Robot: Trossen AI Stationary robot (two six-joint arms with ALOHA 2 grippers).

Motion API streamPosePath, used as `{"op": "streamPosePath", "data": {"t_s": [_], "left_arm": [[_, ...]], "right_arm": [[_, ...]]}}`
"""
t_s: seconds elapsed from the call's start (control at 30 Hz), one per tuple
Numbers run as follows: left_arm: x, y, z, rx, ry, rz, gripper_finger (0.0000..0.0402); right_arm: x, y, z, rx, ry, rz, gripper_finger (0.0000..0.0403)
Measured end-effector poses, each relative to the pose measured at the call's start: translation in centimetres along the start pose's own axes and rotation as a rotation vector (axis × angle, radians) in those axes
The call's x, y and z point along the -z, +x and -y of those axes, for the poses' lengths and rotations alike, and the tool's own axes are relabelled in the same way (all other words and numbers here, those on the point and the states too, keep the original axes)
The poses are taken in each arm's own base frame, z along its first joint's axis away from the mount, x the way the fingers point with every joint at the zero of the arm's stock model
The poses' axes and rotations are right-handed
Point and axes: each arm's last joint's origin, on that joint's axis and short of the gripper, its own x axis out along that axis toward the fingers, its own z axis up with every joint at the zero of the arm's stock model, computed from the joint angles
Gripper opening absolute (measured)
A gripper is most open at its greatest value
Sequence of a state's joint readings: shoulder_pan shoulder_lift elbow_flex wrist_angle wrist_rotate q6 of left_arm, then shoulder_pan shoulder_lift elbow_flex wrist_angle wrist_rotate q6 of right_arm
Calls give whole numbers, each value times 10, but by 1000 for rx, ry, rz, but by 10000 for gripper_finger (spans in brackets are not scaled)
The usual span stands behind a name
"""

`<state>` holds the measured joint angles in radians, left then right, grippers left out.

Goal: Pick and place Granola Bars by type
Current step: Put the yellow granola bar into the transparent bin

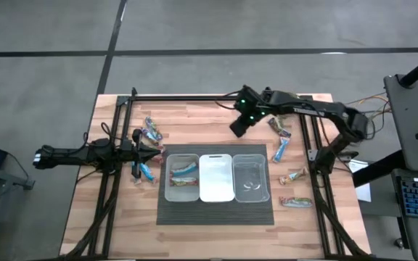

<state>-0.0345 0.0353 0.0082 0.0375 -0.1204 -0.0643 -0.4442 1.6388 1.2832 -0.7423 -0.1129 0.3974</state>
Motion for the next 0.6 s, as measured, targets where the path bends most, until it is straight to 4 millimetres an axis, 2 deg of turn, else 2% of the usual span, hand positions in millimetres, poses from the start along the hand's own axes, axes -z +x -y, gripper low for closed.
{"op": "streamPosePath", "data": {"t_s": [0.1, 0.23, 0.4, 0.6], "left_arm": [[0, 0, 0, 0, 0, 0, 0], [0, 0, 0, 0, 0, 0, 0], [0, 0, 0, 0, 0, 0, 0], [0, 0, 0, 0, 0, 0, 0]], "right_arm": [[-13, 11, -2, 68, 92, 11, 9], [-31, 22, -8, 70, 182, 18, 25], [-45, 31, -10, 119, 270, 5, 82], [-45, 37, 5, 250, 429, -25, 164]]}}
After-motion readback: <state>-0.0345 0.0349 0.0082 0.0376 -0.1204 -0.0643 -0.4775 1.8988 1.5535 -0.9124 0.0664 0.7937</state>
